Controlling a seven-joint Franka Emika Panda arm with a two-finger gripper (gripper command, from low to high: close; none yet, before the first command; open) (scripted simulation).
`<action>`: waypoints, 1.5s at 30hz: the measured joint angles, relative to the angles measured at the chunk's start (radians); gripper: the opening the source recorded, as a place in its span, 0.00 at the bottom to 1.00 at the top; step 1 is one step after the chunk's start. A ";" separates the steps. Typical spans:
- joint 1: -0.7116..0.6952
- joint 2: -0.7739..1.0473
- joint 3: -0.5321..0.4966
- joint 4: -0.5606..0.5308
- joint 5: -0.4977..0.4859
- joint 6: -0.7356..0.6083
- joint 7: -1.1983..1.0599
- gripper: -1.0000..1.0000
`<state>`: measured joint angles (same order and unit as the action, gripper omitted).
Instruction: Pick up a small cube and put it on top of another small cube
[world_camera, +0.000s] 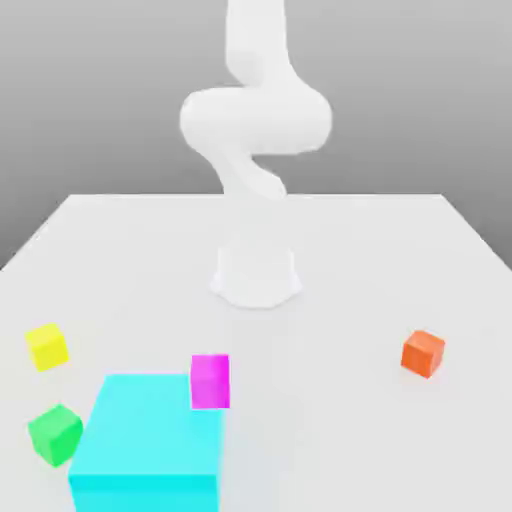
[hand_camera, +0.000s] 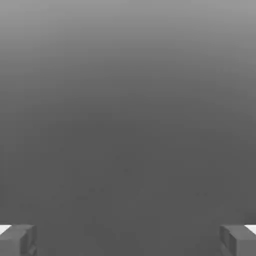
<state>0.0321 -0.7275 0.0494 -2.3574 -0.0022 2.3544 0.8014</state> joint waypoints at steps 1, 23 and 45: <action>0.016 0.036 0.023 -0.027 -0.001 0.026 0.001 0.50; 0.391 0.776 0.414 -0.501 0.096 0.549 -0.075 0.50; 0.759 1.018 -0.007 -0.463 -0.093 0.754 0.066 0.00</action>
<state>0.7908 0.2909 0.0422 -2.8201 -0.0956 3.1085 0.8671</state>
